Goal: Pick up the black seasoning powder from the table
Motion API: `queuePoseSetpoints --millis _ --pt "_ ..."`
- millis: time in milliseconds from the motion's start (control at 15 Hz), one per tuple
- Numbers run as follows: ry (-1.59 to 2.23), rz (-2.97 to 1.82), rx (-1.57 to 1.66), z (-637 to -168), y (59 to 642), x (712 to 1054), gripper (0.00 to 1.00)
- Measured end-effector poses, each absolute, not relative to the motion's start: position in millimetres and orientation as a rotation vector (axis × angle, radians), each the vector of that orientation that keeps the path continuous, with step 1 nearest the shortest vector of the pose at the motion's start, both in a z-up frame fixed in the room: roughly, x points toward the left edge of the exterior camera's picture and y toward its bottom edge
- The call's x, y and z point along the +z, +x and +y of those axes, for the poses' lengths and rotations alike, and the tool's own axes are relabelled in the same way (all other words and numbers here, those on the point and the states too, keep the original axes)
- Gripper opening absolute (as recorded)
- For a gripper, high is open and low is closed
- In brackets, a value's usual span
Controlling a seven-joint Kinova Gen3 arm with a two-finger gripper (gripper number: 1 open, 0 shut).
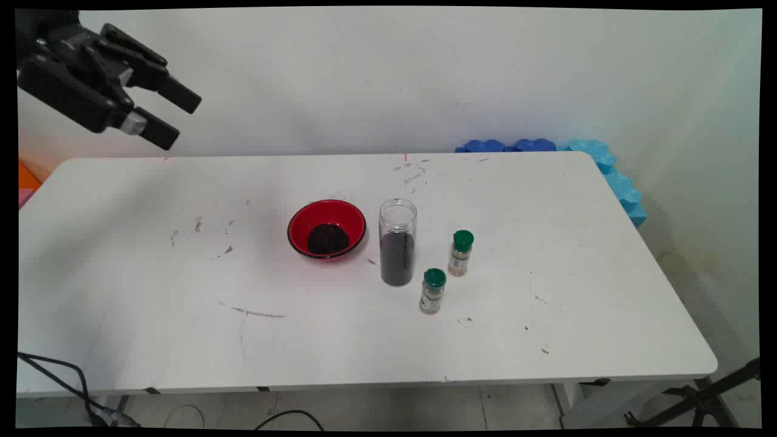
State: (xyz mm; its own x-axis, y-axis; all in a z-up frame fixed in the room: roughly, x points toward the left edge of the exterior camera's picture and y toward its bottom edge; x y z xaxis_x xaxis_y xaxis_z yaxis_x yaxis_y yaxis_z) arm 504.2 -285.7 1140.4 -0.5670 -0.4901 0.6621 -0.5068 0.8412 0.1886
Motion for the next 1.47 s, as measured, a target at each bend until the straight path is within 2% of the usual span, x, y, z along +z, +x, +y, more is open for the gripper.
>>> queuePoseSetpoints --millis 667,1467 --pt "0.758 -2.282 0.062 -289 488 1114 1.00" --pt "0.771 -2.257 0.168 -310 448 1011 1.00"
